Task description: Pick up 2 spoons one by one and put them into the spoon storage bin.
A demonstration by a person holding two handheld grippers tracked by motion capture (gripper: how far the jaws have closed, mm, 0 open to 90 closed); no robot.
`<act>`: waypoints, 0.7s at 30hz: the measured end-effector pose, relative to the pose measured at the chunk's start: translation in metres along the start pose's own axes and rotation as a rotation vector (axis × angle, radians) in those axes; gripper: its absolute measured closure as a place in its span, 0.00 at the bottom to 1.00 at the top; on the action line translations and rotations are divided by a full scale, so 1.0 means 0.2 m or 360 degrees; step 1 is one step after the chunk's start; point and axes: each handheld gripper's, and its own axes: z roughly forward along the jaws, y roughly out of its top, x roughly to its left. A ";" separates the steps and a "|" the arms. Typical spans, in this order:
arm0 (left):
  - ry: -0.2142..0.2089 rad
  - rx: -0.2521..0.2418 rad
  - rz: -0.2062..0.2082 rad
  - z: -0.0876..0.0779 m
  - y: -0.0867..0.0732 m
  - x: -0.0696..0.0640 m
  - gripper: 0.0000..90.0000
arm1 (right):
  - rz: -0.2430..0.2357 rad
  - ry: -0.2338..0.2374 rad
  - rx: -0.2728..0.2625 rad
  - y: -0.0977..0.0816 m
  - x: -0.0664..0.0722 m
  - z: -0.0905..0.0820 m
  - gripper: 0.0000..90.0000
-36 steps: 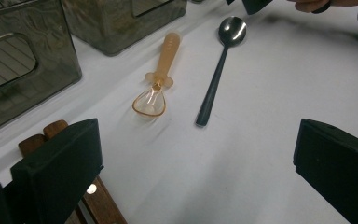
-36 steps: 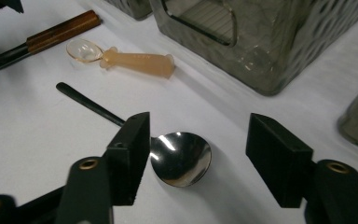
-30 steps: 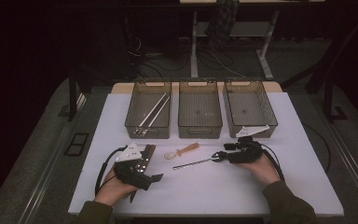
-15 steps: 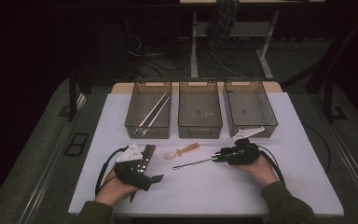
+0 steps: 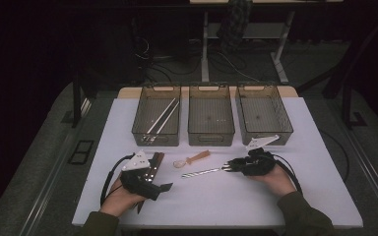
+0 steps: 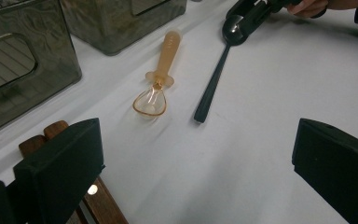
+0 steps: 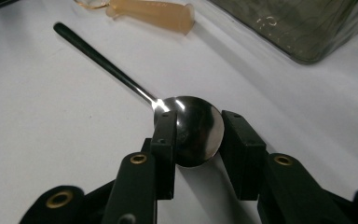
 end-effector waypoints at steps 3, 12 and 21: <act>-0.0006 0.0004 -0.0004 0.01 0.00 0.00 0.01 | 0.0008 0.0027 -0.0003 0.00 -0.01 0.00 0.76; -0.0006 0.0005 0.0013 0.00 0.00 -0.01 0.01 | -0.0024 0.0085 0.0010 -0.01 0.00 -0.03 0.87; -0.0028 -0.0007 0.0034 0.00 0.00 -0.02 0.01 | -0.0040 0.0127 0.0023 -0.01 0.01 -0.05 0.95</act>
